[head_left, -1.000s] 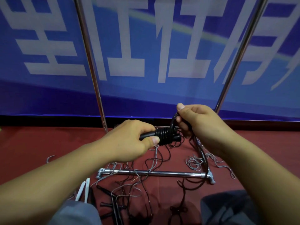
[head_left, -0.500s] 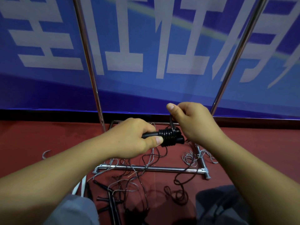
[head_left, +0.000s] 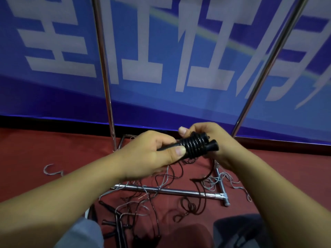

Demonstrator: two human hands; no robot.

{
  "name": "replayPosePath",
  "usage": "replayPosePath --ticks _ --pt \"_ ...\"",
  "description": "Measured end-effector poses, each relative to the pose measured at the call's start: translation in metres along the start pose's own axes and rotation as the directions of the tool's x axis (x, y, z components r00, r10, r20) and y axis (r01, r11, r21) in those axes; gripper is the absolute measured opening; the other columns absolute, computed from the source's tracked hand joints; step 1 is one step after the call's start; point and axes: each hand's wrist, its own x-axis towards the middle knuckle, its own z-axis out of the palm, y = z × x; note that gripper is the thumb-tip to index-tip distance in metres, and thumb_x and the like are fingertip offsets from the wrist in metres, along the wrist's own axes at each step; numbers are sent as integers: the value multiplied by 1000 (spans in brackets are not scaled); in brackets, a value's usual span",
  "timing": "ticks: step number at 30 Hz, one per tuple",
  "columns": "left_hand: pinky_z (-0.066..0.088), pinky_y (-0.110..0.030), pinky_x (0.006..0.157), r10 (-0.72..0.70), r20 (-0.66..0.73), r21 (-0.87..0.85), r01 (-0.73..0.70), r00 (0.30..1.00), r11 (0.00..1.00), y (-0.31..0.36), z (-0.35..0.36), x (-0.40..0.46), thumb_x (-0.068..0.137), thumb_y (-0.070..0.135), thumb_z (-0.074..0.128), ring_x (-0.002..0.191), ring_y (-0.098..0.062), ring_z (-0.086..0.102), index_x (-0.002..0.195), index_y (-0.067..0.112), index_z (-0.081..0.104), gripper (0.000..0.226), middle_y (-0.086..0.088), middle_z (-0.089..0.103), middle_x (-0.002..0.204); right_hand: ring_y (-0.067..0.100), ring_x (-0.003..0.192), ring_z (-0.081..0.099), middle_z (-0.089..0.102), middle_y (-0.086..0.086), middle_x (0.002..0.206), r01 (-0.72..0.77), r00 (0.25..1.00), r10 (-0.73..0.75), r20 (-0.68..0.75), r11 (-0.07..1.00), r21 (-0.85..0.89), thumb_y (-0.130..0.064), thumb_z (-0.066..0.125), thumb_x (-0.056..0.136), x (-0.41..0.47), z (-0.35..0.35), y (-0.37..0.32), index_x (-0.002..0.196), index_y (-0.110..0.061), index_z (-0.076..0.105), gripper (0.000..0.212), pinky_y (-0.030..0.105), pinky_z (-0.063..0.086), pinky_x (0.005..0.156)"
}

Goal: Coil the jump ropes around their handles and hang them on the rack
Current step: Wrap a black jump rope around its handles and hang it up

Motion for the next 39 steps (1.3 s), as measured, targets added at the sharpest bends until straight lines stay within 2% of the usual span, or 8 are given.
replayPosePath --ticks 3,6,11,15,20,25,33,39 --pt "35 -20 43 -9 -26 -169 5 1000 986 2 0 1 93 37 55 37 -15 39 71 18 55 28 -4 40 50 11 48 37 47 -3 55 -30 999 29 24 998 50 -37 63 97 0 10 1 67 -17 55 37 24 24 46" --pt "42 -23 46 -17 -89 -271 -8 996 963 1 -2 4 92 37 54 41 -17 48 85 2 58 36 -4 48 53 12 43 34 43 -1 53 -94 995 100 -29 981 171 -19 45 103 2 19 0 73 -17 51 31 19 23 41" --pt "44 -22 45 -81 -150 -415 12 985 910 6 -1 6 90 37 52 45 -15 55 90 5 62 34 -6 64 69 9 41 28 41 1 54 -161 984 176 -6 913 374 -29 46 105 1 24 -4 79 -13 54 31 17 20 37" --pt "29 -18 40 -124 -245 -421 9 962 907 5 -1 10 94 37 49 38 -9 35 100 15 70 30 -7 62 68 9 47 34 46 1 62 -236 970 234 66 839 490 -42 51 101 -1 29 -4 96 -16 61 29 19 28 41" --pt "29 -18 40 -206 -349 -372 67 914 926 3 -2 14 104 36 44 41 -10 35 102 9 61 31 0 47 57 13 54 44 50 -1 61 -320 945 309 107 802 504 -35 49 104 -5 35 -5 91 -19 52 21 32 45 59" --pt "30 -19 40 -221 -426 -289 100 877 952 -1 -9 15 103 37 46 43 -13 37 102 9 60 32 0 46 56 10 49 36 49 2 64 -308 948 292 126 747 589 -20 47 105 -6 39 -5 91 -16 51 15 23 30 45" --pt "25 -25 47 -253 -454 -334 100 854 937 -8 -16 19 105 31 48 46 -13 32 105 0 57 32 -1 45 60 9 47 43 51 -2 57 -100 983 147 -108 930 353 -30 62 98 -7 37 0 80 -11 59 26 24 38 47" --pt "31 -21 46 -260 -412 -345 114 873 932 -7 -23 17 106 20 48 46 -9 35 96 12 59 16 -3 45 66 0 50 51 64 -5 66 1 989 -1 -147 1000 4 -21 69 94 -10 31 -5 89 -19 74 7 16 44 49"
